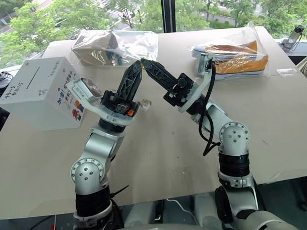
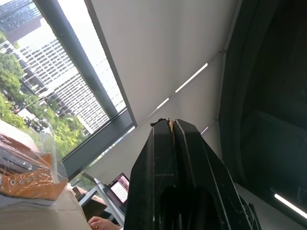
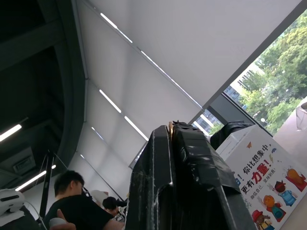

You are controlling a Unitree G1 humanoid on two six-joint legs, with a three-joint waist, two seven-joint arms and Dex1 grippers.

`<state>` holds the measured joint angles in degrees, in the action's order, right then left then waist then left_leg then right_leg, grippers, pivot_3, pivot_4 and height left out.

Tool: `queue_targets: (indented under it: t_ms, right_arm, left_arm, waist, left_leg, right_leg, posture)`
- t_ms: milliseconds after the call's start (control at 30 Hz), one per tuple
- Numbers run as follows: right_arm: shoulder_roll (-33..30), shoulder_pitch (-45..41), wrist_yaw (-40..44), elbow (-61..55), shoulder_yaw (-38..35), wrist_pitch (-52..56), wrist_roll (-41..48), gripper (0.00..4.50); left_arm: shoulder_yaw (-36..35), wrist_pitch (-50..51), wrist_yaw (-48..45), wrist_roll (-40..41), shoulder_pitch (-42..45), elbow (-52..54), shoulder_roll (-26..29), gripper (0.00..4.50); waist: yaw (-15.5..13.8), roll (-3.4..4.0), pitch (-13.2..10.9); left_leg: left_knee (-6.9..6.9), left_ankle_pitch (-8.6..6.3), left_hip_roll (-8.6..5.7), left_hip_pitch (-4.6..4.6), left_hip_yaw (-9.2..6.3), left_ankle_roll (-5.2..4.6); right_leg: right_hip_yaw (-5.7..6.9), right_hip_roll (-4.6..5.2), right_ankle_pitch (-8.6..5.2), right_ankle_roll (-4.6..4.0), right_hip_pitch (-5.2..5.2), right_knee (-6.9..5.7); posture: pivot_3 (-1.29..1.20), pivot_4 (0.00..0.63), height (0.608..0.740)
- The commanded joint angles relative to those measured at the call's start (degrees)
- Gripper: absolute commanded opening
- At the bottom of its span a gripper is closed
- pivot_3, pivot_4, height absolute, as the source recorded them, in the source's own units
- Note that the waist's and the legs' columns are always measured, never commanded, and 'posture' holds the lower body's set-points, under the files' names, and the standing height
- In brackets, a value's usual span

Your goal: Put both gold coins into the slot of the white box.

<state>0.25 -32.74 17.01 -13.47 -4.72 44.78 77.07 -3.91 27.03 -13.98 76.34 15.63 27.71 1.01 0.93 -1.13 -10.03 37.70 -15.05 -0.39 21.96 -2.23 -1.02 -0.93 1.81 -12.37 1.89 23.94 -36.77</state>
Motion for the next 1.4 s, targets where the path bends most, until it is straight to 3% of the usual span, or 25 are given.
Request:
queue_targets:
  t_ms: [33, 633, 867, 1000, 1167, 1400]
  right_arm:
    - [0.18, -0.69, 1.70, -3.76, 1.34, 0.39, 1.70, 0.00]
    - [-0.49, -0.43, 2.32, -4.66, 2.51, 1.73, 2.29, 0.00]
    - [0.04, -0.43, -0.04, -3.80, 0.78, -1.43, -1.39, 2.36]
    - [-2.24, -0.34, 1.39, -2.94, -0.69, -1.47, -2.46, 2.36]
    - [-9.90, 0.01, 9.51, -2.26, 1.38, -5.49, -14.01, 2.36]
    - [-18.37, -1.05, 26.67, 1.18, 7.46, -18.51, -32.14, 2.36]
  left_arm:
    - [1.28, 1.60, 0.36, 0.65, 0.65, -0.50, 0.32, 0.11]
    - [1.61, 3.54, 0.91, 3.37, 0.68, -1.86, 1.28, 0.11]
    - [-0.97, 1.38, 2.07, 1.00, 0.44, -2.15, 2.33, 0.00]
    - [-2.62, 0.51, 2.73, 0.32, 0.76, -1.23, 3.29, 0.00]
    - [-8.11, -1.10, 6.41, -2.27, 5.98, 1.16, 9.42, 0.00]
    - [-19.74, 1.25, 13.59, -8.82, 13.76, -2.16, 28.86, 0.00]
  waist:
    - [0.00, 0.00, 0.00]
    - [0.00, 0.00, -0.01]
    - [0.03, 0.01, -0.02]
    - [-0.08, 0.01, -0.02]
    - [-0.11, -0.01, -0.05]
    - [0.20, -0.02, -0.10]
  left_leg:
    - [0.00, 0.00, 0.00, 0.00, 0.00, 0.00]
    - [-0.02, 0.00, 0.00, 0.00, -0.02, -0.01]
    - [-0.06, 0.00, 0.00, -0.02, -0.01, -0.01]
    - [-0.07, 0.00, 0.00, 0.01, -0.03, -0.01]
    - [-0.07, 0.00, -0.02, 0.03, -0.04, -0.01]
    - [-0.31, 0.00, -0.03, -0.03, 0.04, 0.00]
  right_leg:
    - [0.00, 0.00, 0.00, 0.00, 0.00, 0.00]
    - [0.00, 0.00, 0.00, 0.00, 0.00, 0.02]
    - [-0.01, 0.00, -0.01, 0.00, 0.01, 0.03]
    - [0.01, 0.01, 0.00, 0.00, 0.02, 0.04]
    - [0.02, 0.03, -0.01, 0.00, 0.02, 0.07]
    - [-0.03, -0.04, -0.01, 0.02, 0.13, 0.08]
  posture:
    - [0.00, 0.150, 0.740]
    - [0.00, 0.150, 0.740]
    - [0.00, 0.150, 0.740]
    - [0.00, 0.150, 0.740]
    - [0.00, 0.150, 0.740]
    - [0.00, 0.150, 0.740]
